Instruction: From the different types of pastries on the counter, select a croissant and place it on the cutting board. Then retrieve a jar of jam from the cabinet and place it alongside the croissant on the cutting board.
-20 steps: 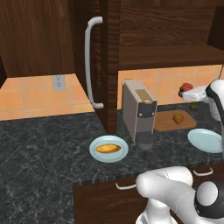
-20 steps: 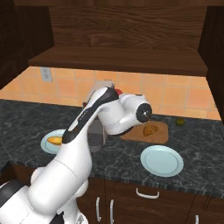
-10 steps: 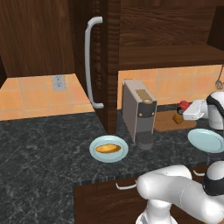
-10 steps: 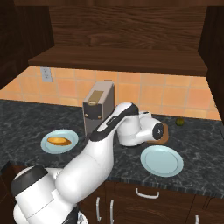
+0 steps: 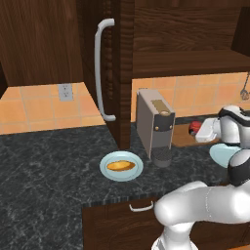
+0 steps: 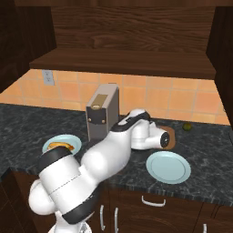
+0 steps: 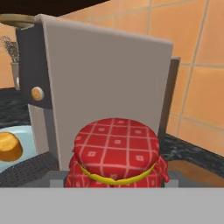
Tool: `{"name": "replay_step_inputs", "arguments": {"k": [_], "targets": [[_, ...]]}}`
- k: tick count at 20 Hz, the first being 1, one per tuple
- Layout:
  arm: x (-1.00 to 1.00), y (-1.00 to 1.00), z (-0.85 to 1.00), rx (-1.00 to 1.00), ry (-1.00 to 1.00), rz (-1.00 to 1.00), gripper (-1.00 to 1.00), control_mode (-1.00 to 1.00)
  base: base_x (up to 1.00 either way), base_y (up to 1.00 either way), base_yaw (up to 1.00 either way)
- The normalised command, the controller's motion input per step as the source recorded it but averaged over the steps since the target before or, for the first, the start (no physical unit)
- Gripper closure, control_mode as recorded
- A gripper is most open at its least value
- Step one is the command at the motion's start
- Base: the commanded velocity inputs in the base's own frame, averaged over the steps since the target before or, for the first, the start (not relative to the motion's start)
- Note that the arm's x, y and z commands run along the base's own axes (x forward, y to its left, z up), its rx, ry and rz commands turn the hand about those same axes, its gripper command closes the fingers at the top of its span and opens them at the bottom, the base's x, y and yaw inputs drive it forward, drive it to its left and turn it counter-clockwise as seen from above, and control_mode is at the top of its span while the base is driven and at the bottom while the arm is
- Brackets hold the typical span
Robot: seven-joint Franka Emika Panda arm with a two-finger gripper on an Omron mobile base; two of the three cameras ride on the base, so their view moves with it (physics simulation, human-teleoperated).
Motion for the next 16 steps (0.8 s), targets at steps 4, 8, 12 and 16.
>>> {"name": "replay_step_inputs", "arguments": {"k": [4, 8, 12, 16], "targets": [[0.53, -0.02, -0.38, 0.0, 0.0, 0.09, 1.0, -1.0, 0.0, 0.0, 0.0], [0.48, -0.09, -0.4, 0.0, 0.0, 0.09, 1.0, -1.0, 0.0, 0.0, 0.0], [0.41, -0.15, -0.39, 0.0, 0.0, 0.09, 1.0, -1.0, 0.0, 0.0, 0.0], [0.39, -0.05, -0.33, 0.0, 0.0, 0.07, 1.0, -1.0, 0.0, 0.0, 0.0]]}}
